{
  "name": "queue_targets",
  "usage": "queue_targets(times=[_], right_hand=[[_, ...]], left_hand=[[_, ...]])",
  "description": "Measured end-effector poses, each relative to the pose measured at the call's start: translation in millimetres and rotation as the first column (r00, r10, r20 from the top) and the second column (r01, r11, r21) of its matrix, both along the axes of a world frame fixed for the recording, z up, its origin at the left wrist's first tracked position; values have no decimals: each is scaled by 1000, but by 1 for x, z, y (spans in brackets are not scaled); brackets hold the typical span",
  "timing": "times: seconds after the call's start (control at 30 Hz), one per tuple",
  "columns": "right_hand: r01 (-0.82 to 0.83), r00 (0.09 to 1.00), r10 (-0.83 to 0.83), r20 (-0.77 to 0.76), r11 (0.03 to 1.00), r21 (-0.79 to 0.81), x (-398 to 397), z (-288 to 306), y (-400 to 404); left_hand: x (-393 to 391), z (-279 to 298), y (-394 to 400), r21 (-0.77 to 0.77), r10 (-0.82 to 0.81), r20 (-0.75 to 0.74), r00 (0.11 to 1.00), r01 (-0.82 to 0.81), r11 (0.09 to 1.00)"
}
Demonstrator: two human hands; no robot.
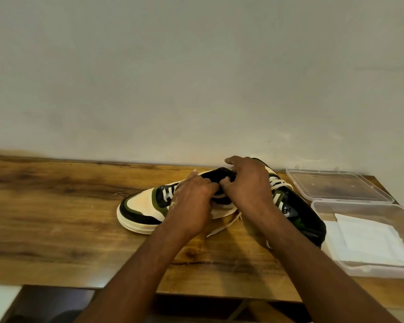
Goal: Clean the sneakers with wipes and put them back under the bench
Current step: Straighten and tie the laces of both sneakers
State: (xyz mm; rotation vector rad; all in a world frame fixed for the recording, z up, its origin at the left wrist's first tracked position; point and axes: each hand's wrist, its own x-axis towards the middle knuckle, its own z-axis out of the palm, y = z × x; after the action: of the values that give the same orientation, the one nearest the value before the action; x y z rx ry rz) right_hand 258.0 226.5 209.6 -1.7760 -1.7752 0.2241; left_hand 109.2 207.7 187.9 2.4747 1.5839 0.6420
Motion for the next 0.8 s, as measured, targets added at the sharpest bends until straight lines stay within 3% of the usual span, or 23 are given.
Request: queue_targets(times=[0.17, 0.4, 0.6, 0.67, 0.8], right_hand=[[-67, 989, 86, 118, 985, -160, 4, 13, -11], [-17, 976, 53, 209, 985, -169, 5, 26, -26], [-98, 967, 177, 182, 922, -374, 7, 31, -33], [-134, 975, 197, 105, 893, -429, 2, 31, -39], [-116, 976, 180, 126, 910, -398, -8, 24, -56]], left_hand=[[-12, 5, -6, 38, -166, -90, 982, 169, 985], [-33, 8, -16, 208, -368, -212, 905, 410, 888], [-46, 1, -25, 135, -400, -242, 884, 439, 888], [-52, 1, -30, 98, -374, -150, 915, 390, 915], [-55, 5, -36, 37, -182, 330, 926, 180, 983]])
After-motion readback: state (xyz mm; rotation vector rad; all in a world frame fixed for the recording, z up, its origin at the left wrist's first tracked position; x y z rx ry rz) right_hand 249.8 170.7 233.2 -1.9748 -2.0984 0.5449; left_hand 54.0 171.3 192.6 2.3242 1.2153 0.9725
